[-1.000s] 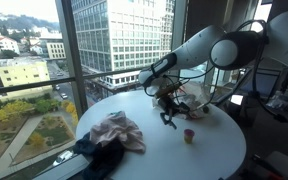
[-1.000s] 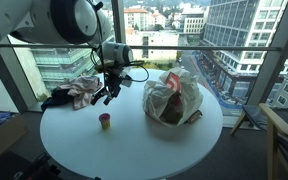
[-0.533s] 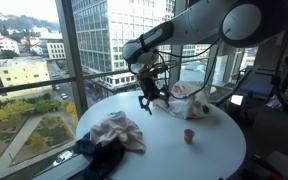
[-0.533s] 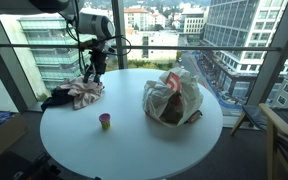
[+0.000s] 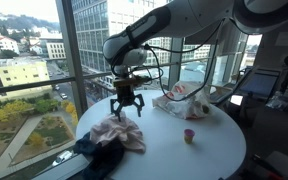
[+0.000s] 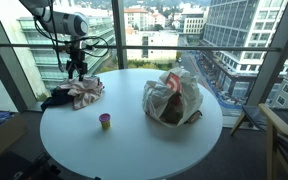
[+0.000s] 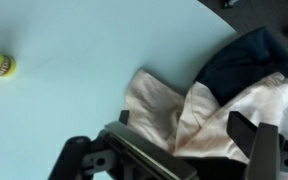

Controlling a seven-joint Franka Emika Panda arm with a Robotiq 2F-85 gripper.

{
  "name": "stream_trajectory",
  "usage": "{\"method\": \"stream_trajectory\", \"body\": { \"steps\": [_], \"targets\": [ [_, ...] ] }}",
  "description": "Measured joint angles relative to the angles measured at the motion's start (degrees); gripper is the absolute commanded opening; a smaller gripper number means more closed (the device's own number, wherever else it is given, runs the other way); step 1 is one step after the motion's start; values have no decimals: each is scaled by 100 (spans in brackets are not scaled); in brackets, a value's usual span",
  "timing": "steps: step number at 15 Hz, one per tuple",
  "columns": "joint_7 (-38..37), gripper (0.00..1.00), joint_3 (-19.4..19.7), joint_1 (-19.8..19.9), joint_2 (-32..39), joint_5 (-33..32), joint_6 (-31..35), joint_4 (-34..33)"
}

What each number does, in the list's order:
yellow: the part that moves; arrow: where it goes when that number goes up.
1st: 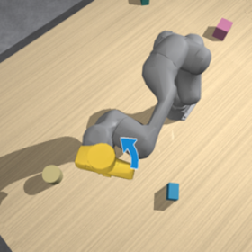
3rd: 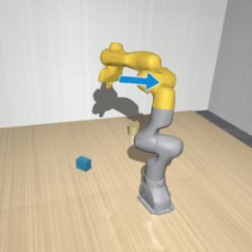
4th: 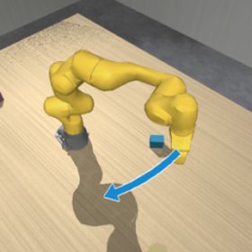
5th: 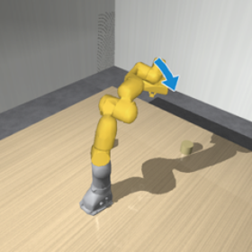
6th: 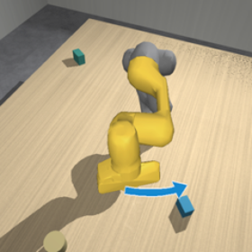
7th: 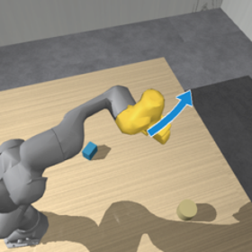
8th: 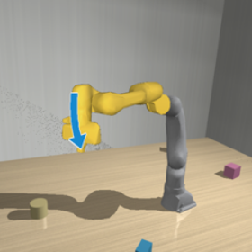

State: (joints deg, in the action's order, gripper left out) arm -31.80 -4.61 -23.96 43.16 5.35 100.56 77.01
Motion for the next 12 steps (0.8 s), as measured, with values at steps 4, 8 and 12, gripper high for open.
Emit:
{"method": "stream_trajectory", "body": {
  "steps": [4, 8, 12],
  "targets": [
    [-279, 100, -22, -214, -3, -7, 1877, 542],
    [-468, 100, -22, -319, -18, -57, 3262, 1255],
    [-556, 58, -1, -409, -87, -216, 3996, 1809]
  ]
}}
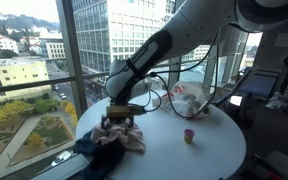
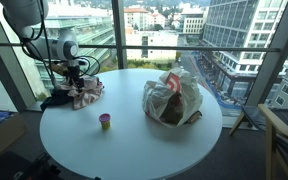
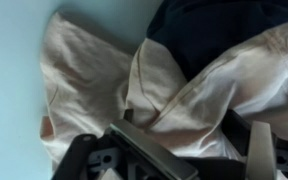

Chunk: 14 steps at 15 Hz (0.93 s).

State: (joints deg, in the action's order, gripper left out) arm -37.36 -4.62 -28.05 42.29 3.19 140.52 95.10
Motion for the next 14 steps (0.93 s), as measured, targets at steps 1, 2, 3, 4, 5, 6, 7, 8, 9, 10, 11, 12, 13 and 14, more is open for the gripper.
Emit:
{"method": "stream_trajectory", "body": {
  "steps": [1, 2, 3, 4, 5, 6, 7, 8, 9, 10, 11, 12, 13, 14],
  "targets": [
    [-15, 50, 6, -22, -47, -38, 89, 116],
    [-38, 43, 16, -49, -98, -83, 163, 223],
    [-79, 36, 37, -88, -171, -151, 216, 330],
    [-134, 27, 62, -129, -250, -228, 264, 430],
    [-192, 21, 85, -167, -331, -291, 285, 515],
    [-241, 20, 106, -199, -407, -335, 286, 591],
    [-288, 17, 120, -217, -476, -382, 286, 658],
    [-334, 16, 128, -224, -531, -427, 286, 720],
    [-376, 16, 137, -225, -570, -459, 286, 768],
    [-414, 19, 150, -224, -599, -477, 285, 807],
    [-442, 18, 170, -224, -620, -483, 284, 839],
    [-464, 20, 190, -221, -631, -485, 284, 864],
    [-483, 19, 210, -216, -632, -485, 284, 883],
    [-512, 20, 234, -214, -632, -492, 282, 899]
  ]
}}
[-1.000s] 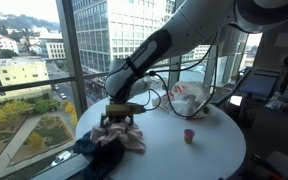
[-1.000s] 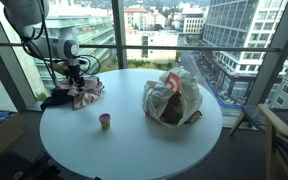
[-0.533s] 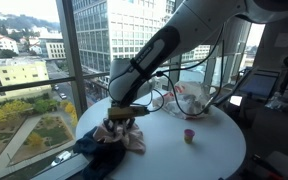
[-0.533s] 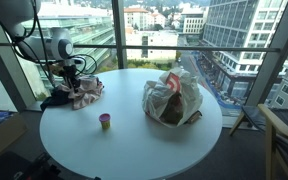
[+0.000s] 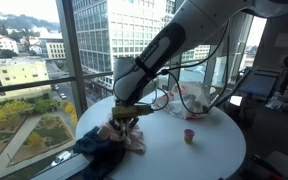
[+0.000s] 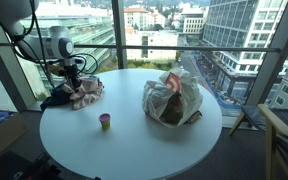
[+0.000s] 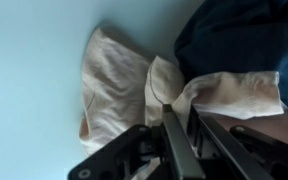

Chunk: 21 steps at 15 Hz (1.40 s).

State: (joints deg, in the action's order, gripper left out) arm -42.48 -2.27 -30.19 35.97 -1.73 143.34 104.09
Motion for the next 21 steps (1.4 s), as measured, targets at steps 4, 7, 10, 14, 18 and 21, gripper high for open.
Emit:
{"method": "stream_trajectory", "body": {
  "steps": [4, 7, 10, 14, 18, 21],
  "targets": [
    [-703, 18, 398, -212, -13, -674, -109, 23],
    [-1553, 18, 840, -487, -34, -1413, -542, 14],
    [-2100, 43, 953, -522, -44, -1800, -1082, -24],
    [-2161, 69, 774, -421, -53, -1819, -1429, -28],
    [-2154, 98, 439, -346, -232, -1819, -1399, -8],
    [-2131, 100, 170, -257, -416, -1765, -1300, -3]
  ]
}}
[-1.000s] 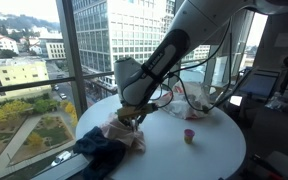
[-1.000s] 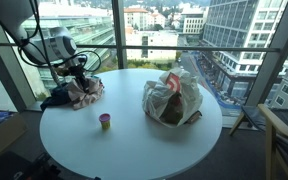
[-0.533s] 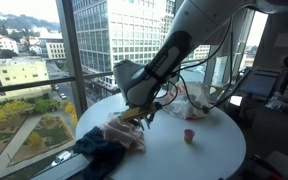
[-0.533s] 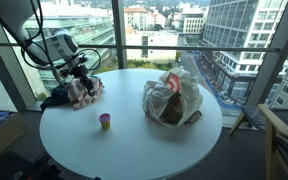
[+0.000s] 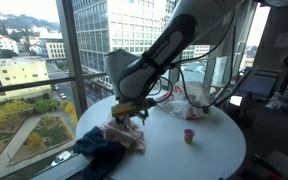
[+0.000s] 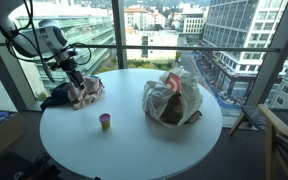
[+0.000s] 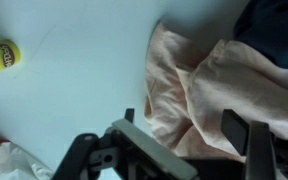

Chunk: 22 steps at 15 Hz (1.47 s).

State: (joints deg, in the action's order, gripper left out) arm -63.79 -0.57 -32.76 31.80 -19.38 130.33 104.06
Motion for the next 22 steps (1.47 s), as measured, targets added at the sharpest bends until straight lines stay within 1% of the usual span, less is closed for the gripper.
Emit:
{"method": "stream_trajectory", "body": {
  "steps": [4, 9, 13, 14, 15, 16, 17, 21, 22],
  "targets": [
    [486, 100, -347, 389, -9, 370, 332, 53],
    [939, 100, -370, 693, 313, 512, 835, 152],
    [1237, 100, -373, 780, 580, 732, 1048, 153],
    [1266, 95, -372, 786, 637, 758, 1076, 152],
    [1293, 78, -371, 793, 686, 785, 1085, 151],
    [1318, 71, -370, 801, 728, 816, 1090, 151],
    [1346, 70, -368, 809, 754, 859, 1096, 151],
    [1474, 38, -367, 835, 764, 1051, 1107, 131],
    [1506, 31, -367, 838, 764, 1102, 1108, 127]
  ]
}}
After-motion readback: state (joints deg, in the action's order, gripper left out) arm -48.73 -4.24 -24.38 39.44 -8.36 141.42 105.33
